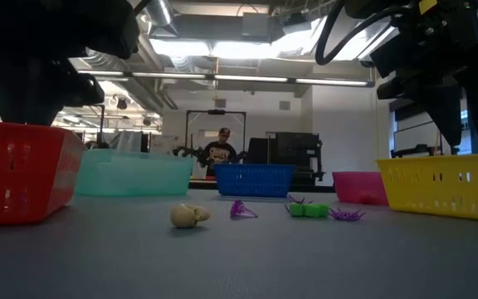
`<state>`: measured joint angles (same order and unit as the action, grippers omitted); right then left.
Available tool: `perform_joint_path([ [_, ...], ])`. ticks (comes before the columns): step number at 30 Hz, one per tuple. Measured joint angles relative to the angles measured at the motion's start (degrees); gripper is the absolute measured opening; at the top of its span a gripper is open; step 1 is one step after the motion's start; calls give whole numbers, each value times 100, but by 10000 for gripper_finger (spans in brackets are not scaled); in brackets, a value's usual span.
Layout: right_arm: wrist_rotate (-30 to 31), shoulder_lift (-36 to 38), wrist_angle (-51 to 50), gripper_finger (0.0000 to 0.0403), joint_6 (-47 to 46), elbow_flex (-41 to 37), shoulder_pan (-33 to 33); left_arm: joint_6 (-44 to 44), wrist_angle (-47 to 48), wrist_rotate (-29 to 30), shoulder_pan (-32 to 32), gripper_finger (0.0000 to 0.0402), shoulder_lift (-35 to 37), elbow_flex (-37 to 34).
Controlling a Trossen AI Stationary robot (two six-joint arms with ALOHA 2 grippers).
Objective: Sort Halloween decoration
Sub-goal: Put the yellow skull toy into the red bin
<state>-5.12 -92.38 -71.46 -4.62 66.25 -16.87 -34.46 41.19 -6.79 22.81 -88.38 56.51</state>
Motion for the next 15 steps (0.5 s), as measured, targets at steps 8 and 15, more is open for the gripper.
perform_joint_path([
  [8,1,0,-433,147,40,187,-1,-5,-35,-17,0,173,0,0],
  [15,300,2,-753,147,50,899,0,-133,-32,-482,-46,175,0,-2],
])
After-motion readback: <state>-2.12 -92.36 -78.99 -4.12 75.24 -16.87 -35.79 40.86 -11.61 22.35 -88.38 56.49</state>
